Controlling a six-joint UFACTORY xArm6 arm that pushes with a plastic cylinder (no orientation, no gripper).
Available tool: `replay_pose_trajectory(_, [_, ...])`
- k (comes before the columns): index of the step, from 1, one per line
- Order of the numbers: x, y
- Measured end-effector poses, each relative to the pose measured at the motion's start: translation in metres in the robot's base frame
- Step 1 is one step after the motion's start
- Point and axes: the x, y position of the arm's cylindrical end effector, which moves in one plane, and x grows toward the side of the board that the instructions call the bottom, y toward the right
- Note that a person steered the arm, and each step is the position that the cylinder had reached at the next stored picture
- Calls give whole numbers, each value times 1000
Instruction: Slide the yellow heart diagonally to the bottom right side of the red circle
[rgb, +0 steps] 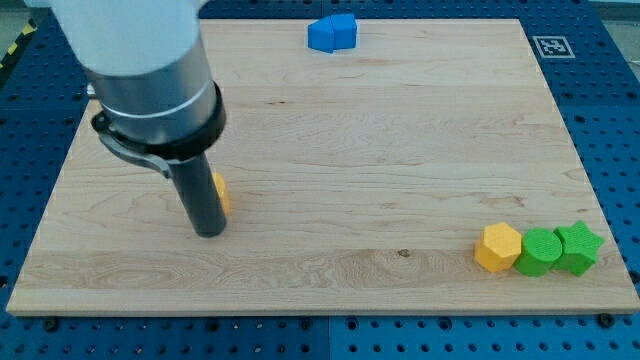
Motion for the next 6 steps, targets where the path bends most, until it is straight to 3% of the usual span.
replay_pose_trajectory(3, [-49,-4])
replay_pose_trajectory(6, [-128,-4])
